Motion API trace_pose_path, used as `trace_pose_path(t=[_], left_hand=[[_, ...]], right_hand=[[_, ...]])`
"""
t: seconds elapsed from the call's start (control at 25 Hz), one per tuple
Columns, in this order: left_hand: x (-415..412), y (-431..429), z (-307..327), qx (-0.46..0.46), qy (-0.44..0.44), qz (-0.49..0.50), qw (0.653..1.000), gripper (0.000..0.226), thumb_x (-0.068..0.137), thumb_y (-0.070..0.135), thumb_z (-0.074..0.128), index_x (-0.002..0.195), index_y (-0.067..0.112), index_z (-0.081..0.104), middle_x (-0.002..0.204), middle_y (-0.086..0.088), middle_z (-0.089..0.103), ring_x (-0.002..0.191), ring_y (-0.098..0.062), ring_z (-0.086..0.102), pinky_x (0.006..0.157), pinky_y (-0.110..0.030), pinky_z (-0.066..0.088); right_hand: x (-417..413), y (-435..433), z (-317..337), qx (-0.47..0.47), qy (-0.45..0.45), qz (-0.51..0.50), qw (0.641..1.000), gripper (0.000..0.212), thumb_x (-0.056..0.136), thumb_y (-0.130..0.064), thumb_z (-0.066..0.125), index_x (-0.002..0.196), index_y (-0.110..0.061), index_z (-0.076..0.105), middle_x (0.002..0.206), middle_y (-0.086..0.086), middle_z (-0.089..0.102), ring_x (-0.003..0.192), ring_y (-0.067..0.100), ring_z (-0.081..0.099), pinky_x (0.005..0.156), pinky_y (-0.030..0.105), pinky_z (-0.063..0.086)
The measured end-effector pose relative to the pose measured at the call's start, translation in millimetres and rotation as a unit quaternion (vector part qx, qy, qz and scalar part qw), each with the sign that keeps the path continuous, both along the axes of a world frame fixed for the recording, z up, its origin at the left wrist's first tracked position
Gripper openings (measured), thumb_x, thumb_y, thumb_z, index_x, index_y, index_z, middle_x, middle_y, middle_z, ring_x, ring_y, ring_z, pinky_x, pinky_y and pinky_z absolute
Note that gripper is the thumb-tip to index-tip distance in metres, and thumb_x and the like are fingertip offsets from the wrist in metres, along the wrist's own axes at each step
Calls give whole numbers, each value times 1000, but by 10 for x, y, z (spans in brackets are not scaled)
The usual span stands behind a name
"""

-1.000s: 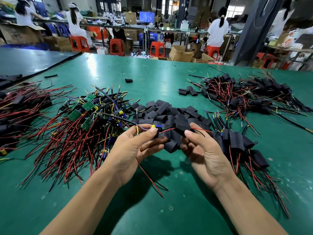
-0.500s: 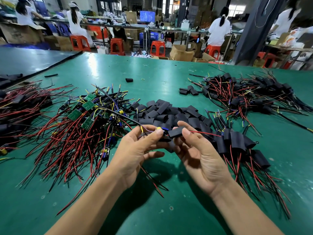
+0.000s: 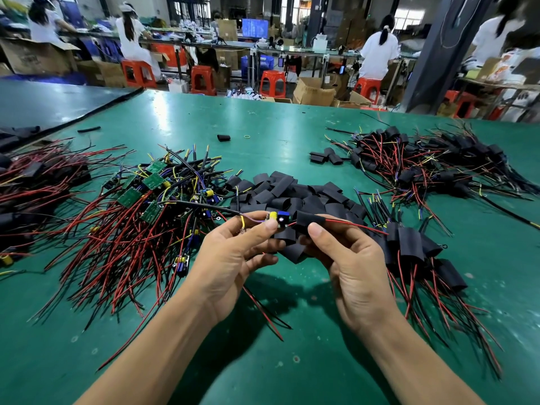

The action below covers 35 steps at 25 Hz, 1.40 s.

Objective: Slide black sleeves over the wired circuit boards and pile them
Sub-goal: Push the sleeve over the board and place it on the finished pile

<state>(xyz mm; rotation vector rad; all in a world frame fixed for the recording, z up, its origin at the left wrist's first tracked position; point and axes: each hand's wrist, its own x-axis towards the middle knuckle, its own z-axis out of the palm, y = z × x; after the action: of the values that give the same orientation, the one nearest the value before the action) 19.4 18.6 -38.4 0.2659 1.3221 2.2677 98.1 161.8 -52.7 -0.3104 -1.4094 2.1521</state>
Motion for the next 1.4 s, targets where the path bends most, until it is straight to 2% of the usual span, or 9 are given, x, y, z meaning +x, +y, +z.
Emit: trace_pose_path(t=[0.16,0.32,0.52,0.68,0.84,0.96,1.08,1.2,1.4], left_hand=[[3,-13,6,-10,5,10,1000,48,58,22,83,101,9,68,91,-11,74,64,-17,70,51,-22,53],[0,-20,15,-19,-2,-4,1000,42,55,28,83,93,13,73,88,-9,75,60,-14,68,50,-19,51],[14,-29,25,-33,-3,-49,998,25,55,34,82,76,22,79,85,-4,76,57,-10,66,53,-17,49],[8,-41,33,-42,0,-60,997,24,57,36,81,78,24,78,83,-2,75,58,-10,66,53,-18,49],[1,-34,21,-44,5,-68,997,38,62,36,79,95,18,73,90,-5,75,61,-13,67,53,-20,50],[8,-28,5,-56,26,-55,997,37,62,37,80,93,18,72,92,-9,75,61,-14,66,52,-20,50],[12,-36,1,-65,55,-32,996,31,64,36,80,89,19,73,90,-10,75,60,-15,65,52,-19,48],[21,-38,10,-78,85,-11,993,37,65,31,80,96,12,71,82,-9,73,58,-14,62,51,-19,48],[32,-38,5,-104,134,7,985,42,65,26,79,99,5,68,78,-8,73,57,-17,62,49,-21,48]], right_hand=[[2,-3,-19,53,2,-19,998,21,71,-21,83,91,-18,80,88,8,77,78,19,70,73,26,55],[16,-13,-22,100,-11,-26,995,21,73,-22,83,94,-19,79,88,11,77,78,20,70,73,27,56],[7,-46,-22,13,-6,21,1000,32,63,-25,86,92,-15,79,87,14,75,76,23,69,81,41,55],[12,-39,16,-45,-4,77,996,32,61,-22,84,91,-12,79,93,14,76,73,19,71,75,31,60],[18,-21,43,-53,-5,114,992,25,65,-20,81,89,-14,80,98,15,76,75,19,73,75,28,60],[17,2,41,-52,-7,121,991,24,65,-20,81,88,-13,80,98,16,76,76,20,72,76,28,60],[20,9,13,-35,-5,120,992,32,68,-22,82,97,-9,78,105,19,75,82,22,73,81,32,59],[13,-12,-15,-22,0,95,995,37,66,-22,83,99,-7,76,99,18,76,79,21,74,75,30,60],[23,-6,-13,76,-4,31,997,38,60,-28,91,94,-18,78,90,13,77,79,22,73,72,29,59]])
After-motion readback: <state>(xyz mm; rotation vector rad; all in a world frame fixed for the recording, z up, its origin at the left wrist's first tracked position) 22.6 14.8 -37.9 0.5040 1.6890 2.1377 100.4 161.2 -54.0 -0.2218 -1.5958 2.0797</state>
